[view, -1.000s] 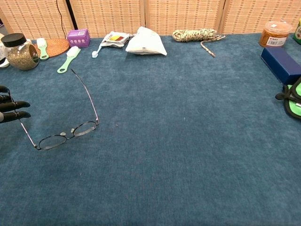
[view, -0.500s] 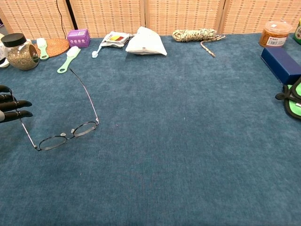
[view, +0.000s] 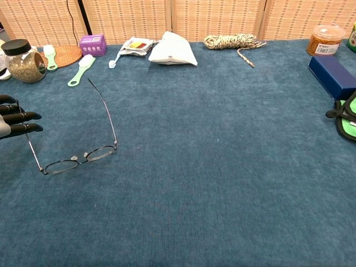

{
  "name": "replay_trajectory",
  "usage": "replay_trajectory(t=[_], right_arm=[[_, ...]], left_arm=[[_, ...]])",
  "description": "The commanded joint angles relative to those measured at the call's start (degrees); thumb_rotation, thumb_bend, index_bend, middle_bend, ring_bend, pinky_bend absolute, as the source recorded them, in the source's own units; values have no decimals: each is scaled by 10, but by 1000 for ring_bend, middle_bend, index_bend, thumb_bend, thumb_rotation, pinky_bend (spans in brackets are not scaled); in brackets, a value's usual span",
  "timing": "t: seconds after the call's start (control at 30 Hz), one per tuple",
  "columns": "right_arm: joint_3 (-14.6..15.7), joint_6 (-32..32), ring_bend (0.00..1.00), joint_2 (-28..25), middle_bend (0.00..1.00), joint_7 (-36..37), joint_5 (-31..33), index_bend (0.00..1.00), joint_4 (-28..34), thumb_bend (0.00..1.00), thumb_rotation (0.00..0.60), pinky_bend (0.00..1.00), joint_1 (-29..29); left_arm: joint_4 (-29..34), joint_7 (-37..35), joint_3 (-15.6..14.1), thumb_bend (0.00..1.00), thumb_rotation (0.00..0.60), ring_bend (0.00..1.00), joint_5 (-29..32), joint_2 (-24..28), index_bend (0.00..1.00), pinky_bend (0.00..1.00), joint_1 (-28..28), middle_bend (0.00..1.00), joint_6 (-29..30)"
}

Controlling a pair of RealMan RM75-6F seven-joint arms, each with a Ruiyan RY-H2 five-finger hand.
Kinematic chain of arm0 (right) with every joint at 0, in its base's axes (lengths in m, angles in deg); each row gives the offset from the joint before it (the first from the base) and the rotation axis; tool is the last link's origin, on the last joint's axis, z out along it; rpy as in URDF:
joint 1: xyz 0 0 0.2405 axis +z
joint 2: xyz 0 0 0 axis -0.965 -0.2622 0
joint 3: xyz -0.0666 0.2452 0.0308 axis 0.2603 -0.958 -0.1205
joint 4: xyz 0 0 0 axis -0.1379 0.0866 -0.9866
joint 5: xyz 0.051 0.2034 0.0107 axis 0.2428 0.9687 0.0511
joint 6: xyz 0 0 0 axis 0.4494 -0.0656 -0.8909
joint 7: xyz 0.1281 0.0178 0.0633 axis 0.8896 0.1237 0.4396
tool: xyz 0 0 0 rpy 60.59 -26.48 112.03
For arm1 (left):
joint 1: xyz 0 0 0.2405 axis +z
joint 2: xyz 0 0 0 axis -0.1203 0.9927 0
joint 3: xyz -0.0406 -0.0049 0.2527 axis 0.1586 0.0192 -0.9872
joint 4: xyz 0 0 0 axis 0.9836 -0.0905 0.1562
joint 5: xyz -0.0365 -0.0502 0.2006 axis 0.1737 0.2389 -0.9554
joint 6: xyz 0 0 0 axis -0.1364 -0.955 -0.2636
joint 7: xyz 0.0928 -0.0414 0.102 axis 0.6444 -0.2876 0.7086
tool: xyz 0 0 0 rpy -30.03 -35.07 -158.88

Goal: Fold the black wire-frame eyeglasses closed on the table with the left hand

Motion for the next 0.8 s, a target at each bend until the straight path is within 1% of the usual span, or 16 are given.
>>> replay_trajectory(t=[0.03, 0.23, 0.37, 0.57, 0.8], right_arm=[[-1, 2, 26, 0, 26, -1, 1, 126, 0, 0, 600, 135, 1], [-1, 6, 26, 0, 26, -3, 5, 124, 2, 0, 600, 134, 3], [-3, 10, 25, -1, 26, -7, 7, 123, 4, 0, 600, 135, 6], [-4, 12, 24, -1, 26, -10, 9, 123, 6, 0, 600, 135, 8], [-5, 15, 24, -2, 25, -12, 11, 123, 8, 0, 600, 134, 10]], left_arm=[[-2, -4, 0, 223, 600, 0, 10, 0, 0, 0, -5, 0, 0], [-4, -12, 1, 115, 587, 0, 29, -1, 0, 0, -16, 0, -6], [-2, -28, 11, 102, 581, 0, 45, 2, 0, 0, -25, 0, -6], [2, -45, 15, 78, 574, 0, 51, 9, 0, 0, -33, 0, -8], [10, -77, 23, 60, 561, 0, 41, 17, 0, 0, -44, 0, -7]])
